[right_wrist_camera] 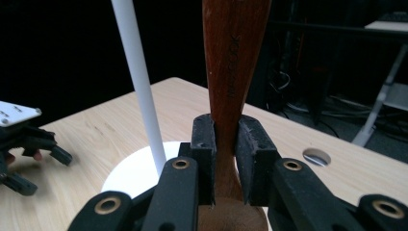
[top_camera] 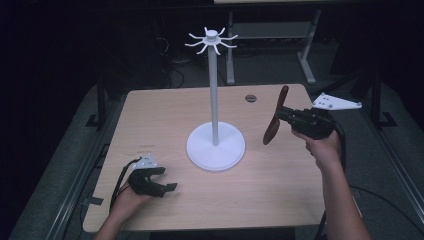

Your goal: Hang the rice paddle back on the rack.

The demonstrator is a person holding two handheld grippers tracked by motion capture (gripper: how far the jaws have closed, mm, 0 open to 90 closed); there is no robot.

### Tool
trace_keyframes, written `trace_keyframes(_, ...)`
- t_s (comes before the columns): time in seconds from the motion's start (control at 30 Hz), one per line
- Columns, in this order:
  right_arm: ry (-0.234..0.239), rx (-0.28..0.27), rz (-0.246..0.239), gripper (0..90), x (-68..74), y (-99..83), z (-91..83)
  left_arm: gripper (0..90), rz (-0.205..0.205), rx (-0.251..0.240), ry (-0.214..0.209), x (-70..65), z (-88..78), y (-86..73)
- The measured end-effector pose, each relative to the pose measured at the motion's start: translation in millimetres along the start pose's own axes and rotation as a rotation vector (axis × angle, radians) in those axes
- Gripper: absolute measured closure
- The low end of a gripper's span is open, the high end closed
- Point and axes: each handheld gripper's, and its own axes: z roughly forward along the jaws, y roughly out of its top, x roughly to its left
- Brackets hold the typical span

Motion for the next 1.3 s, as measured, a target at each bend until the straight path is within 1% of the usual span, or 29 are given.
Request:
trace_keyframes(0.13,0.009,-0.014,-0.017,77.8,4.7,11.6,-0.4,15.6,-0.002,0.000,-0.001,-0.1,-0.1,0.1)
trace_keyframes(0.47,0.055,-0.042,-0.057,77.7,15.5,40.4,2.9,15.6,-0.001,0.002,-0.002,-0.1,-0.5,0.2)
trace_keyframes(0.9,0.120,-0.076,-0.084,77.7,29.5,71.3,13.3,15.6,0.001,0.002,-0.002,-0.5,-0.6,0.4)
trace_keyframes(1.2,0.154,-0.086,-0.118,77.7,39.7,95.9,23.0,15.6,0.006,0.004,-0.004,-0.7,-0.9,0.7)
trace_keyframes(1.3,0.163,-0.085,-0.124,77.7,42.2,103.2,25.9,15.6,0.001,0.004,-0.006,-1.1,-0.9,0.6)
